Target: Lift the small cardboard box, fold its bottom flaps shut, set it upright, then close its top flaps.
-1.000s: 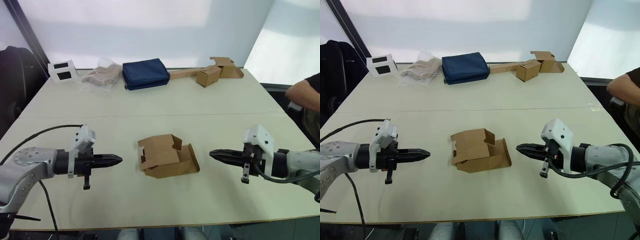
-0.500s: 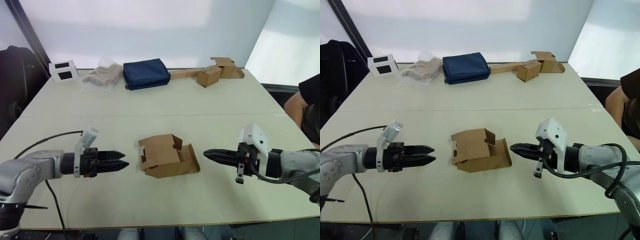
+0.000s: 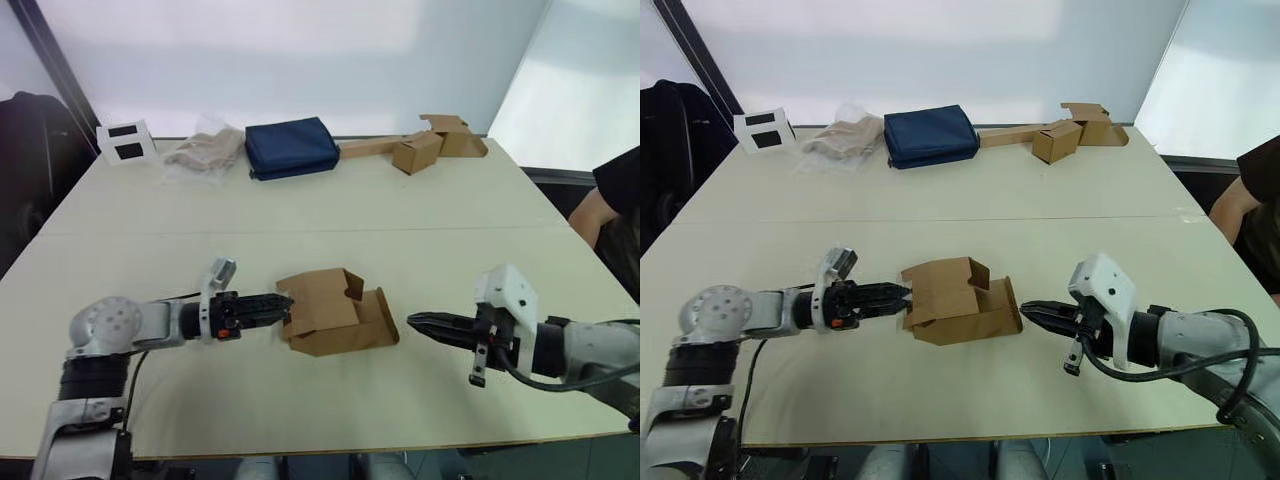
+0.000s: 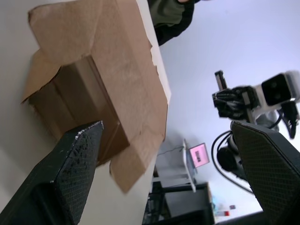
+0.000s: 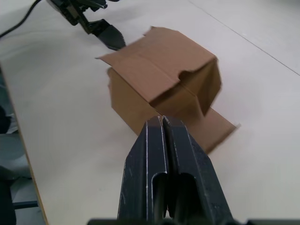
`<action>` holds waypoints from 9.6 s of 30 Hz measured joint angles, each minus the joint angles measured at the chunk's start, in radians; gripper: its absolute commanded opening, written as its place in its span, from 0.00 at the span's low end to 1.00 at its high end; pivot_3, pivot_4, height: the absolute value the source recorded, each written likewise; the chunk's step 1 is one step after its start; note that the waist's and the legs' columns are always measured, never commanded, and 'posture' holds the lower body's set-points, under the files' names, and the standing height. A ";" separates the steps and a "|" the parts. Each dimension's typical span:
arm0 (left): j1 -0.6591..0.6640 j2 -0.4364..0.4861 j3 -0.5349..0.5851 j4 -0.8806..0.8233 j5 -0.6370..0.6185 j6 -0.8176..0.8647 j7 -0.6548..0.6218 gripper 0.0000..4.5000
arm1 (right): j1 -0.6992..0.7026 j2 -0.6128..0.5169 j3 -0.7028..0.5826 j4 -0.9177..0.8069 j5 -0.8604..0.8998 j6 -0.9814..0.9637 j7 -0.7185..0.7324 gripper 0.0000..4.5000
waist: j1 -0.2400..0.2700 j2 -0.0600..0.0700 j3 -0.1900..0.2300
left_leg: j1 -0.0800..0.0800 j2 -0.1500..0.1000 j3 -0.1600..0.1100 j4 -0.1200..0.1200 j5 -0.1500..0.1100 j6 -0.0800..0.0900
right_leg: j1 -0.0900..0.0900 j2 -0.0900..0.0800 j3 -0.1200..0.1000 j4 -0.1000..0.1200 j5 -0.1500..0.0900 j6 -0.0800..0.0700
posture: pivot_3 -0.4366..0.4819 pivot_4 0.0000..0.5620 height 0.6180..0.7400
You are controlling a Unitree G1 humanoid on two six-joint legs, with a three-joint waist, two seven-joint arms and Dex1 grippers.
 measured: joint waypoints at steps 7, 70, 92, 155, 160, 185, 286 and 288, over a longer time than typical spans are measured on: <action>-0.058 -0.106 -0.002 0.077 0.048 -0.025 0.019 1.00 | 0.012 0.004 -0.012 -0.025 0.019 0.002 -0.054 0.00 | 0.003 0.000 0.000 | 0.000 -0.001 -0.001 0.000 0.000 0.000 | 0.000 0.000 0.000 0.000 0.000 0.000 | 0.48 0.27 1.00; -0.174 -0.011 -0.247 -0.121 0.625 -1.024 -0.441 0.00 | -0.423 0.403 0.276 0.254 -0.209 -0.138 -0.373 0.00 | 0.002 0.002 -0.001 | -0.006 -0.001 0.001 0.000 0.002 -0.003 | -0.003 0.001 -0.002 -0.001 0.002 0.000 | 0.48 0.27 1.00; -0.194 -0.020 -0.249 -0.122 0.599 -0.913 -0.512 0.00 | -0.442 0.518 0.356 0.257 -0.273 -0.133 -0.371 0.00 | -0.004 0.002 -0.001 | -0.006 0.000 -0.002 0.000 0.002 -0.003 | -0.003 0.002 -0.002 -0.001 0.003 0.003 | 0.48 0.27 1.00; -0.244 0.009 -0.246 -0.115 0.583 -0.858 -0.508 0.00 | -0.402 0.389 0.140 0.211 0.135 0.041 -0.303 0.58 | -0.019 0.003 -0.001 | -0.006 0.000 -0.005 0.000 0.002 -0.003 | -0.003 0.002 -0.002 0.000 0.003 0.003 | 0.48 0.27 1.00; -0.239 0.009 -0.246 -0.115 0.583 -0.861 -0.508 0.00 | -0.409 0.389 0.147 0.227 0.134 0.040 -0.310 0.15 | -0.019 0.003 -0.001 | -0.006 0.000 -0.004 0.000 0.002 -0.003 | -0.003 0.002 -0.002 0.000 0.003 0.003 | 0.48 0.27 1.00; -0.234 0.007 -0.241 -0.125 0.542 -0.788 -0.486 0.00 | -0.438 0.406 0.254 0.240 0.026 -0.004 -0.311 0.02 | -0.020 0.003 -0.001 | -0.006 0.000 -0.005 0.000 0.002 -0.003 | -0.003 0.002 -0.002 0.000 0.003 0.003 | 0.48 0.27 1.00; -0.242 0.030 -0.144 -0.196 0.277 -0.584 -0.371 0.00 | -0.316 0.317 0.119 0.201 0.067 -0.017 -0.179 0.02 | -0.018 0.003 -0.001 | -0.006 0.000 -0.005 0.000 0.003 -0.003 | -0.003 0.002 -0.002 0.000 0.003 0.003 | 0.48 0.27 1.00; -0.239 0.035 -0.140 -0.201 0.277 -0.589 -0.372 0.00 | -0.303 0.320 0.059 0.224 0.103 -0.018 -0.196 0.02 | -0.018 0.003 -0.001 | -0.006 0.000 -0.005 0.000 0.003 -0.003 | -0.003 0.002 -0.002 0.000 0.003 0.003 | 0.48 0.27 1.00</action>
